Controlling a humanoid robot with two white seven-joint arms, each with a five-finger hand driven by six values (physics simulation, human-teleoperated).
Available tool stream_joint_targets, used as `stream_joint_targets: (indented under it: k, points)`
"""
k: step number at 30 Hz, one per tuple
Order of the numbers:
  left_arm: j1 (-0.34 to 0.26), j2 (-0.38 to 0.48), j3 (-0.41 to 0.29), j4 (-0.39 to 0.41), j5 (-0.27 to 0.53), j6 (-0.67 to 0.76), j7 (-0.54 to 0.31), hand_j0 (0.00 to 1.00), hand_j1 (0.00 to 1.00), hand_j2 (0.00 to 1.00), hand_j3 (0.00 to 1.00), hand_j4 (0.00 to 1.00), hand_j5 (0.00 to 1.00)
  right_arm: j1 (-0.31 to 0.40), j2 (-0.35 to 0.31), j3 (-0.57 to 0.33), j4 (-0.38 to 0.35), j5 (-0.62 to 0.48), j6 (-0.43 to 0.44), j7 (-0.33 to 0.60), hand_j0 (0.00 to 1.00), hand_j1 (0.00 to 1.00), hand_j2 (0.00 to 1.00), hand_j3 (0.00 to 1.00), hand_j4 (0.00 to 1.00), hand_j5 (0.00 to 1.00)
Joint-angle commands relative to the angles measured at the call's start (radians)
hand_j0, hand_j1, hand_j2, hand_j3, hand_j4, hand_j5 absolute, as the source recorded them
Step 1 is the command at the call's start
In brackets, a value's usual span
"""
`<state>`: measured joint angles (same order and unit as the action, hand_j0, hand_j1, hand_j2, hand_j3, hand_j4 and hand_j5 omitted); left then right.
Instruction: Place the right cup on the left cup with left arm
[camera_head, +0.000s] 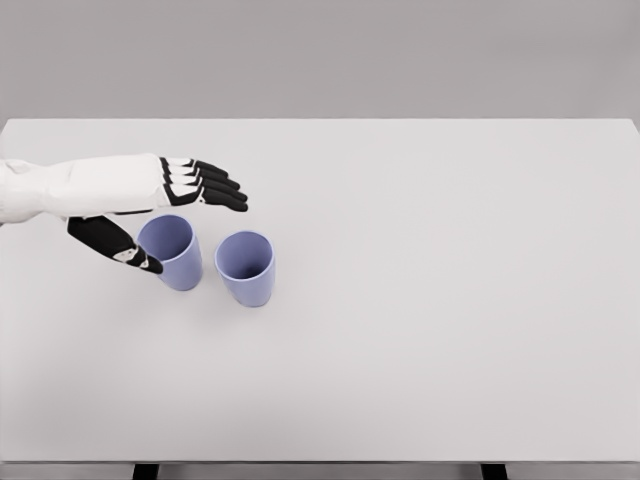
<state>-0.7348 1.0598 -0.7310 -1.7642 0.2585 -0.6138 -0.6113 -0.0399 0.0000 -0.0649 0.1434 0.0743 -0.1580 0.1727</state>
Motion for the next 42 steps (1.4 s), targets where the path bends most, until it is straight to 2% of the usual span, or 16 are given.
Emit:
stream_joint_targets:
  k: [1, 3, 5, 7, 9, 13, 16, 19, 26, 37, 42]
  points:
    - [0.0, -0.004, -0.004, 0.0, 0.007, 0.003, 0.0, 1.0, 1.0, 1.0, 1.0, 1.0, 1.0, 0.0, 0.0, 0.002, 0.002, -0.001, 0.001, -0.002, 1.0, 1.0, 1.0, 1.0, 1.0, 1.0]
    - [-0.014, -0.017, -0.004, 0.0, 0.007, 0.003, 0.0, 1.0, 1.0, 1.0, 1.0, 1.0, 1.0, 0.034, 0.0, 0.002, 0.004, -0.001, 0.003, -0.002, 1.0, 1.0, 1.0, 1.0, 1.0, 1.0]
    - [-0.018, -0.086, -0.005, 0.0, -0.001, 0.003, 0.0, 1.0, 1.0, 1.0, 1.0, 1.0, 1.0, 0.034, 0.0, -0.001, 0.002, -0.001, 0.003, 0.002, 1.0, 1.0, 1.0, 1.0, 1.0, 1.0]
    - [-0.017, -0.092, -0.005, 0.0, -0.033, 0.003, 0.0, 1.0, 1.0, 1.0, 1.0, 1.0, 1.0, 0.034, 0.0, 0.002, -0.001, -0.001, 0.001, 0.002, 1.0, 1.0, 1.0, 1.0, 1.0, 1.0]
    - [-0.017, -0.095, -0.047, 0.0, -0.044, 0.003, 0.0, 1.0, 1.0, 1.0, 1.0, 1.0, 1.0, 0.034, 0.0, -0.004, 0.004, -0.001, 0.003, 0.002, 1.0, 1.0, 1.0, 1.0, 1.0, 1.0]
    - [-0.012, -0.093, -0.048, 0.0, -0.077, 0.003, 0.0, 1.0, 1.0, 1.0, 1.0, 1.0, 1.0, 0.034, 0.0, -0.004, 0.002, -0.001, 0.003, 0.002, 1.0, 1.0, 1.0, 1.0, 1.0, 1.0]
    - [-0.008, -0.099, -0.048, 0.002, -0.166, 0.003, 0.0, 1.0, 1.0, 1.0, 1.0, 1.0, 1.0, 0.034, 0.0, -0.001, 0.002, -0.001, 0.002, 0.002, 1.0, 1.0, 1.0, 1.0, 1.0, 1.0]
    - [-0.006, -0.173, -0.048, 0.046, -0.183, 0.003, 0.0, 1.0, 1.0, 1.0, 1.0, 1.0, 1.0, 0.034, 0.0, -0.003, 0.002, -0.001, 0.003, 0.002, 1.0, 1.0, 1.0, 1.0, 1.0, 1.0]
    - [0.015, -0.201, -0.07, 0.15, -0.234, 0.003, 0.0, 1.0, 1.0, 1.0, 1.0, 1.0, 1.0, 0.034, 0.0, -0.001, 0.002, -0.001, 0.001, 0.002, 1.0, 1.0, 1.0, 1.0, 1.0, 1.0]
    - [0.008, -0.207, -0.068, 0.16, -0.235, 0.003, 0.0, 1.0, 1.0, 1.0, 1.0, 1.0, 1.0, 0.034, 0.0, -0.001, 0.002, -0.001, 0.003, 0.002, 1.0, 1.0, 1.0, 1.0, 1.0, 1.0]
    - [0.002, -0.244, -0.065, 0.206, -0.292, 0.003, 0.0, 1.0, 1.0, 1.0, 1.0, 1.0, 1.0, 0.034, 0.0, -0.001, 0.002, -0.001, 0.003, 0.002, 1.0, 1.0, 1.0, 1.0, 1.0, 1.0]
